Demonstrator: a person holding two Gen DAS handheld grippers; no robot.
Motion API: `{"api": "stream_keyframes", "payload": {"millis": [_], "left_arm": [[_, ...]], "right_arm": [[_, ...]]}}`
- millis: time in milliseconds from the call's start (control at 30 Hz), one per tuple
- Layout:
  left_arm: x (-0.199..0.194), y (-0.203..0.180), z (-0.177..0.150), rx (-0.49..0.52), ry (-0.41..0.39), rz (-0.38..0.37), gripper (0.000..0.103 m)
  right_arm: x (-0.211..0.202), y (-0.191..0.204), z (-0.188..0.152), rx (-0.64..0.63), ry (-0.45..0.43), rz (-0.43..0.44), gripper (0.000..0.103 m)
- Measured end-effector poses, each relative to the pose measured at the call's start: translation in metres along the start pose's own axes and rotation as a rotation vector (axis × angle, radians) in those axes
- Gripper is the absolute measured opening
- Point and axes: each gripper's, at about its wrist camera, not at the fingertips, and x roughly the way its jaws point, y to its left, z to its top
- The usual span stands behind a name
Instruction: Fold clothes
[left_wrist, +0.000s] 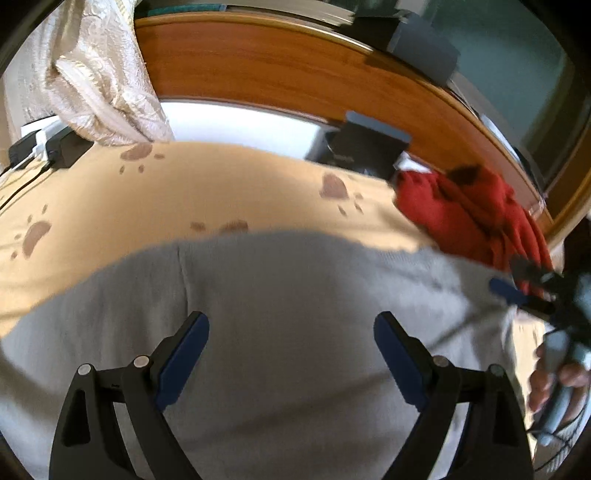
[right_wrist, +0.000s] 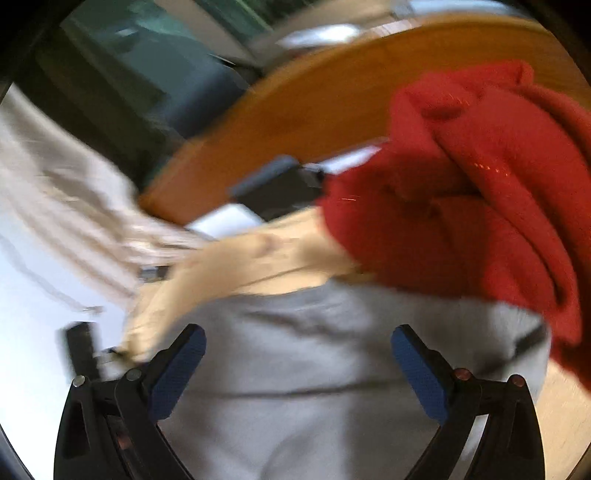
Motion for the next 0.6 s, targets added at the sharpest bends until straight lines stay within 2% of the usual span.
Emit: {"api": "stream_keyframes", "payload": {"millis": [167, 267, 367, 467, 533, 600], "left_arm": [[0.025, 0.023, 0.027, -0.038, 0.013, -0.016, 0.093], [0.026, 0.031, 0.029, -0.048, 0.007, -0.047, 0.093], [0.025, 0.041, 0.029, -0.064, -0.010, -0.096, 0.093], [0.025, 0.052, 0.032, -0.134, -0.015, -0.166, 0.093], [0.022, 0.059, 0.035, -0.188, -0.012, -0.222, 0.093], [0.016, 0.059, 0.038, -0.188, -0.017, -0.237, 0.093]], "right_arm": [[0.023, -0.023, 0.015, 0.046, -0.019, -0.101, 0.101], [0.035, -0.015, 0.019, -0.015, -0.049, -0.187, 0.101], [0.045, -0.010, 0.017, -0.077, -0.056, -0.226, 0.103], [0.051, -0.003, 0.012, -0.162, -0.033, -0.260, 0.103], [0.051, 0.001, 0.009, -0.188, -0.030, -0.264, 0.103], [0.048, 0.010, 0.007, -0.186, -0.044, -0.263, 0.103]]}}
